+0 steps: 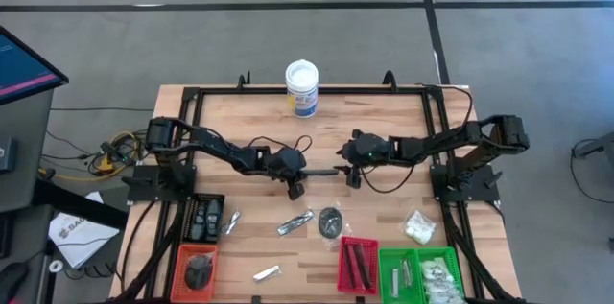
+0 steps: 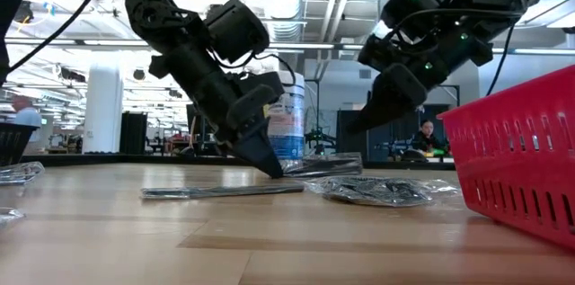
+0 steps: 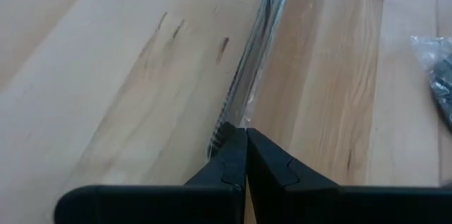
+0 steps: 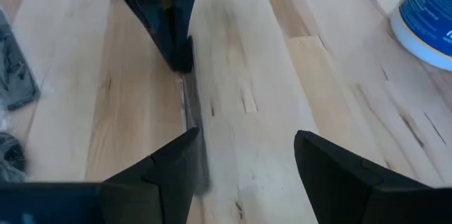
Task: Pick & Place Travel size toiletries
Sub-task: Put the black comb into the red bin
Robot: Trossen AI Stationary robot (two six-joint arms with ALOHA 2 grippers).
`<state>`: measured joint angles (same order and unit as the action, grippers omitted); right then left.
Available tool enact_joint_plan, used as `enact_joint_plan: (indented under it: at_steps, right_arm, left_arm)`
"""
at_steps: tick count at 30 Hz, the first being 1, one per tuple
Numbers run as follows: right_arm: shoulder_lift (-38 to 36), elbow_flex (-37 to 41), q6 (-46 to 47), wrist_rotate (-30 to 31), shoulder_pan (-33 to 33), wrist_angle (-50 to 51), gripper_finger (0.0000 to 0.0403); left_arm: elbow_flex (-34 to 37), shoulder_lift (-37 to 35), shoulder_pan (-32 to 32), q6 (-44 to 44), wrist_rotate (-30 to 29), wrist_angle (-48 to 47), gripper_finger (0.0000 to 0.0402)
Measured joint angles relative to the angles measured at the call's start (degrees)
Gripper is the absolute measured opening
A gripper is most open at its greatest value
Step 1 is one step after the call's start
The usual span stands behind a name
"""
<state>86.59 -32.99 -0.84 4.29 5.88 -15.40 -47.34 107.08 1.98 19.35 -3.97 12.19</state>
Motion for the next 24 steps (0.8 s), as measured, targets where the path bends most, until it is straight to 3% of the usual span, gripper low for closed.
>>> enact_joint_plan:
  at_steps: [6,14,24]
  right_arm:
    - [0.00,0.00,4.34,-2.14,0.18,1.58,0.0218]
    - [0.00,0.00,7.74,-11.88,3.45,2.48,0.0202]
    - [7.12,-5.63,4.76,-13.51,2.64,6.66,0.0196]
  left_arm:
    - [-0.05,0.14,0.02,0.00,-0.22,-0.32,0.0001]
    - [0.01,0.16,0.04,-0.91,-0.42,-0.88,0.0001]
    - [0.08,0.23,0.04,-1.02,-0.37,-1.18,0.0001]
